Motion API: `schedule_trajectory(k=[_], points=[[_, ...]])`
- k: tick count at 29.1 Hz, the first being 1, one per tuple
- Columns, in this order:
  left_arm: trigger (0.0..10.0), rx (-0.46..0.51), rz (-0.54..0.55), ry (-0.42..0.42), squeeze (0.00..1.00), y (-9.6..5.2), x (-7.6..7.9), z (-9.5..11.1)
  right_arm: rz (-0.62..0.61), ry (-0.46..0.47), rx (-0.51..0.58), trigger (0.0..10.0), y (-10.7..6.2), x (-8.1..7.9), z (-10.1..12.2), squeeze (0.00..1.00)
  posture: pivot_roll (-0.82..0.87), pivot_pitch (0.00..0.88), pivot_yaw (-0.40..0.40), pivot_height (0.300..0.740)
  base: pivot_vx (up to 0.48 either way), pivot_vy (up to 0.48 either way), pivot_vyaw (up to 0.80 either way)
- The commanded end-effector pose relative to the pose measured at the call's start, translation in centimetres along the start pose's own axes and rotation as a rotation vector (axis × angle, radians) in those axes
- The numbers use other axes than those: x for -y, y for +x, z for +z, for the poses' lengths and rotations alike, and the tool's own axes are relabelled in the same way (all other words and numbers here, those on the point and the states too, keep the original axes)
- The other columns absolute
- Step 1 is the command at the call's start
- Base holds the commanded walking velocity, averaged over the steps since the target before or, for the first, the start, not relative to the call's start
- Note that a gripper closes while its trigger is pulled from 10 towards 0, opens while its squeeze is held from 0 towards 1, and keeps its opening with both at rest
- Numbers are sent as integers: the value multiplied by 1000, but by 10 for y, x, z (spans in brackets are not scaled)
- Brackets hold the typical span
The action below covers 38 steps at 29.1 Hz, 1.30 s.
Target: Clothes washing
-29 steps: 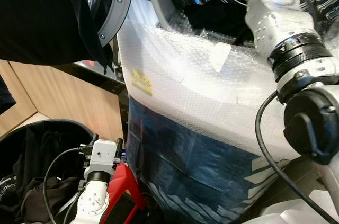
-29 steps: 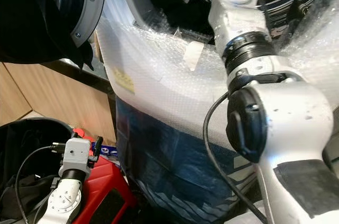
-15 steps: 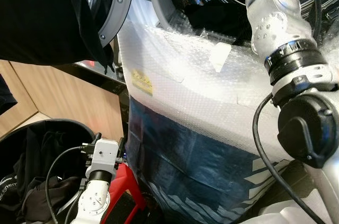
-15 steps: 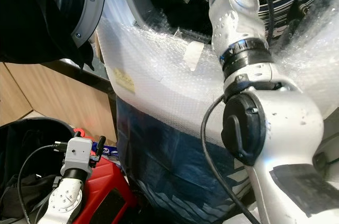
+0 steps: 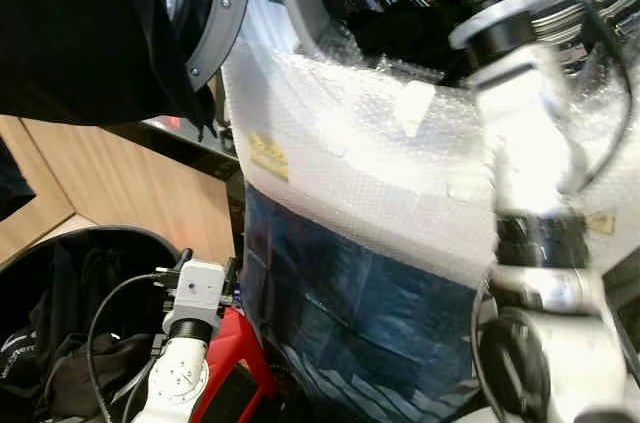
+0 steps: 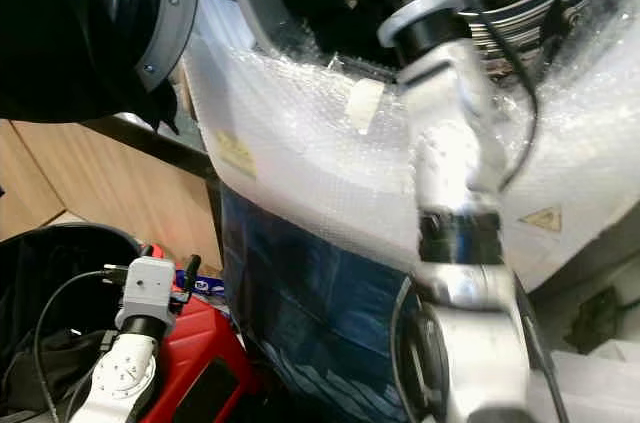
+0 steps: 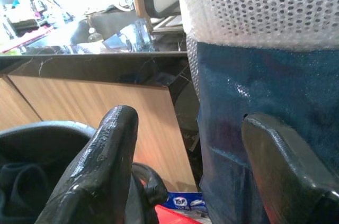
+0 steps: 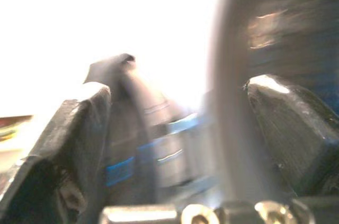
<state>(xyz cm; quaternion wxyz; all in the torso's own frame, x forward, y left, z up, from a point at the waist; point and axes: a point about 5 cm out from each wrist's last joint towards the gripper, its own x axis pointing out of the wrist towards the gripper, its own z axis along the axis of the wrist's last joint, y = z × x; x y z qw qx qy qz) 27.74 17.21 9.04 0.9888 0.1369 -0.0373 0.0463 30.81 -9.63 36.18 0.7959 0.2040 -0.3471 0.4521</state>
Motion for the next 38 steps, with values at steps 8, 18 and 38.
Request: schedule_trajectory(k=[8,18,38], points=[[10000,29,6,4,0,1,-4,8,167,137,-437,10000,-74,-54,-72,0,4,95,-45,740,0,0,0],[10000,114,13,14,0,0,-19,34,-192,228,-1135,10000,-242,-40,-181,8,30,107,-52,740,0,0,0],[10000,-340,397,-491,0,-21,-72,34,-965,-87,-1775,10000,-425,-54,-195,0,120,126,-33,740,0,0,0]])
